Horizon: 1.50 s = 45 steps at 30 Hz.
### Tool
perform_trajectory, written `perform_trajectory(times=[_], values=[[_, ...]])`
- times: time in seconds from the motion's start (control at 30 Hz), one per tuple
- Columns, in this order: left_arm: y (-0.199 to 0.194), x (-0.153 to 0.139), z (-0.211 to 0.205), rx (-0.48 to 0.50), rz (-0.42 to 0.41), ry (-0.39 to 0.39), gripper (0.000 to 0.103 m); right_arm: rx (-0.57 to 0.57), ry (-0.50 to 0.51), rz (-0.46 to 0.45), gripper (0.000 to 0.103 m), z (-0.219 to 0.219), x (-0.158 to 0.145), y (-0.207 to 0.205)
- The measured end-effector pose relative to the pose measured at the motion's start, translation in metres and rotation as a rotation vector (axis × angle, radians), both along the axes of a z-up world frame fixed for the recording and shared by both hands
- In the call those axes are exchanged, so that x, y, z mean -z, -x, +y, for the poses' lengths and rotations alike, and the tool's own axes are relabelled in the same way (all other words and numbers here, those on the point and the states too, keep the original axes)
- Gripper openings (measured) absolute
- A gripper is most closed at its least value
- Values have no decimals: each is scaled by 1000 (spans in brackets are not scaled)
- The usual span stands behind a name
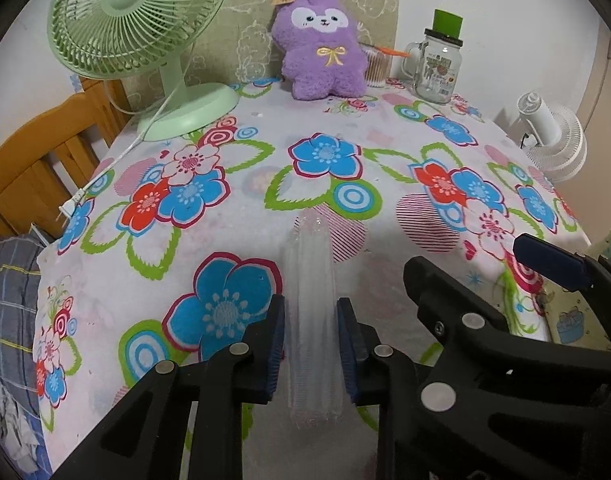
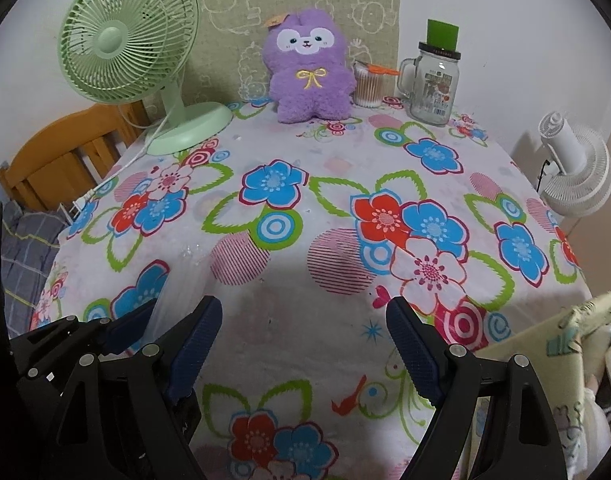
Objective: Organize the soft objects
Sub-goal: 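Close the left tool around the clear plastic cup stack, then lift the plastic cup stack with the left tool and carry it over the box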
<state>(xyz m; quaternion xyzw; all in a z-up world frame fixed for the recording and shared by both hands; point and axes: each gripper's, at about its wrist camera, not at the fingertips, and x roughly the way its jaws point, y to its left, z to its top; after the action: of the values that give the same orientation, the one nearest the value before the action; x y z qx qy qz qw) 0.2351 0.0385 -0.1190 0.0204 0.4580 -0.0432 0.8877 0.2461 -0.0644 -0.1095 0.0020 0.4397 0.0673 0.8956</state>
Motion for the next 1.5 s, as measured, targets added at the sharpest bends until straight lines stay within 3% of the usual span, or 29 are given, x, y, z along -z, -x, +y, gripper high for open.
perform_trajectory(times=[0.07, 0.33, 1.5], values=[[6, -3, -2, -1, -4, -1, 19, -1, 1, -4, 87, -1, -2, 4], [28, -14, -9, 6, -36, -6, 16, -6, -12, -26, 87, -7, -14, 28], [118, -64, -39, 4, -153, 9, 15, -27, -24, -125, 87, -36, -67, 116]])
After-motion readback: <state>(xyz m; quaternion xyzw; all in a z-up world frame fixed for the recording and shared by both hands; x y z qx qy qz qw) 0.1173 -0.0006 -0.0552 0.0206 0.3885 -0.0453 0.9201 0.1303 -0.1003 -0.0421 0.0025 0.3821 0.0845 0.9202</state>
